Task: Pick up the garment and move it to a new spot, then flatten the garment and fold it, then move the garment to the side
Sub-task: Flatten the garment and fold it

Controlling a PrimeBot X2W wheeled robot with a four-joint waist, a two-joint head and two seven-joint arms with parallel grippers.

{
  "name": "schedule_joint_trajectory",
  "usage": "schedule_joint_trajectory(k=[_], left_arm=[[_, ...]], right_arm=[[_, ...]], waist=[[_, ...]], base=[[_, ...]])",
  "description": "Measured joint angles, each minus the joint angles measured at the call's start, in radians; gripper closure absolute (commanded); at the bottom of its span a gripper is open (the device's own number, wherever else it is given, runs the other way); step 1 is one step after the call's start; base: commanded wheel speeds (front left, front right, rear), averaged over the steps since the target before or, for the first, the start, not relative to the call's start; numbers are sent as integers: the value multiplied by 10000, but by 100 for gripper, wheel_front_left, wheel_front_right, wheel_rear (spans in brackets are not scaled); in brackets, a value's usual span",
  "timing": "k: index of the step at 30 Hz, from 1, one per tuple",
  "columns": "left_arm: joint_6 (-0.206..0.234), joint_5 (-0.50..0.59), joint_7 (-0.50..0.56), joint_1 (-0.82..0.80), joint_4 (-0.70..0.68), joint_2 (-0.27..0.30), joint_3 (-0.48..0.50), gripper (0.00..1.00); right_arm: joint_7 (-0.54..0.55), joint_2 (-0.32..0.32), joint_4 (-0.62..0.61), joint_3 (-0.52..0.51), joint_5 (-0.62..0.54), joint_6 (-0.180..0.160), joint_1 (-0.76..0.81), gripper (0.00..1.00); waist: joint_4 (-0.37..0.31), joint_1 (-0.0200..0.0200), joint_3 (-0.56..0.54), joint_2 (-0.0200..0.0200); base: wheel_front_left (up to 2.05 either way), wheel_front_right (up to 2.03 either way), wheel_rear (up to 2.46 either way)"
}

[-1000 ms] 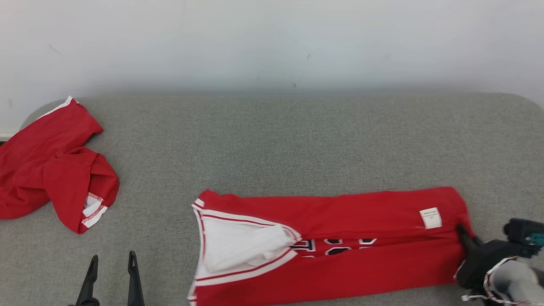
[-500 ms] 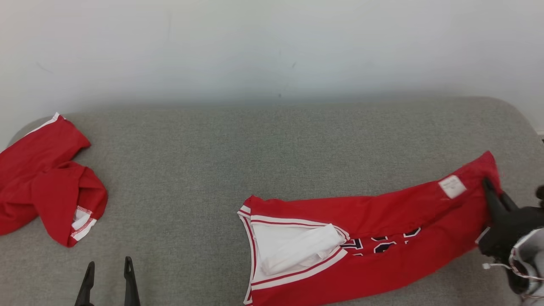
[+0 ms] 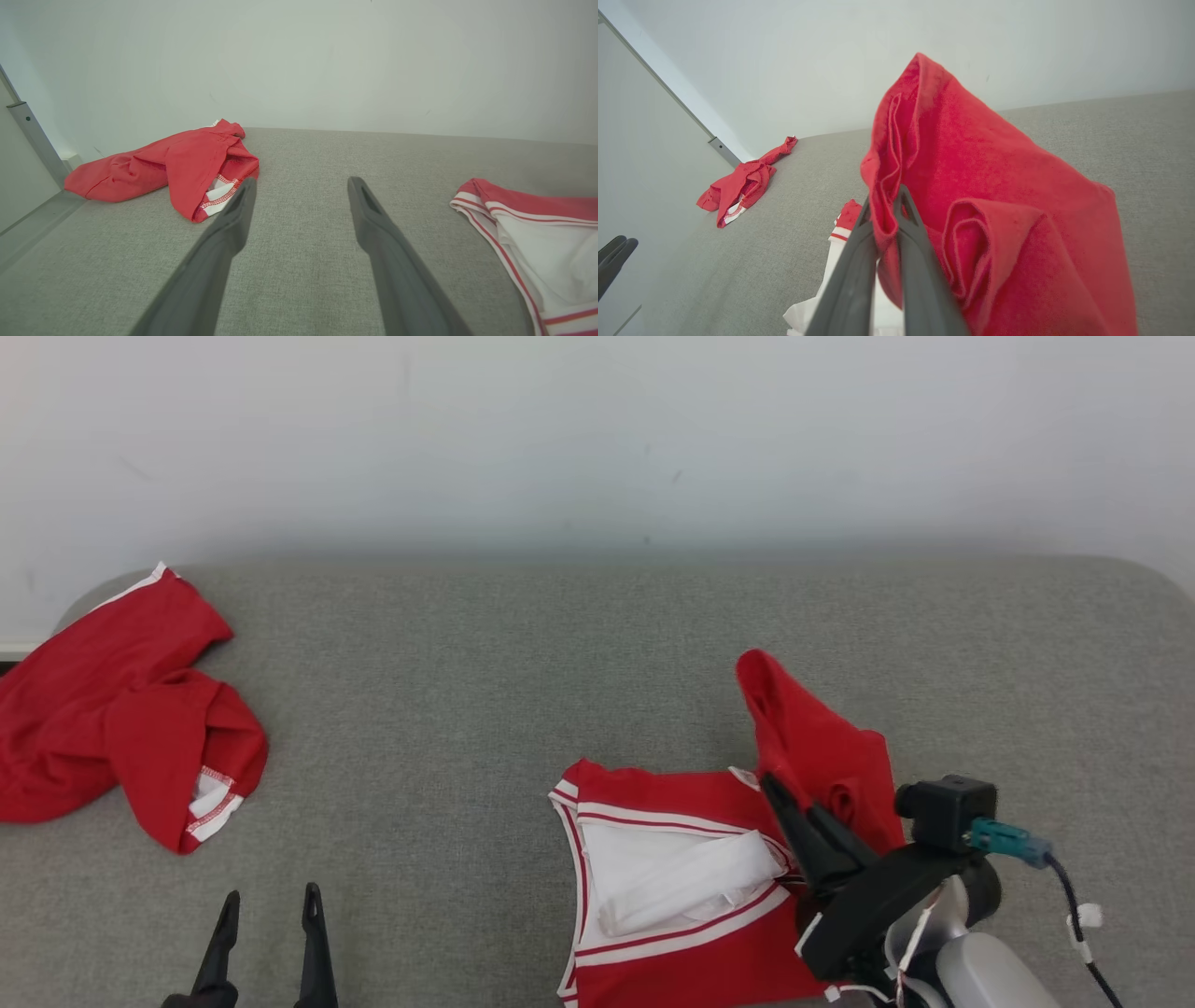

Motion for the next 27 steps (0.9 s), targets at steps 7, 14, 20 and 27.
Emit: schedule_joint_trajectory(k=[7,14,20,27], left_arm=[[-192,173,0,-409,186,-238,-247,0],[-416,245,0,-837,522,-382,-343,0],[-504,265,0,-976,706,-451,-328,0],[-531,343,0,-918,777,-479,-50,0]], right_arm=[[54,1007,878,485,-362,0,91,100],[-372,1641,2313,895,-533,0,-314,100],[-648,1802,3254,1237,-614,0,-589,42],[-1465,1639,2907,1638,-311,0,-860,0]], waist=[[625,0,202,0],[1200,1,448,0],[1401,1,562,1],[1214,1,397,0]], base=[[0,0,0],[0,0,0],[0,0,0],[0,0,0]])
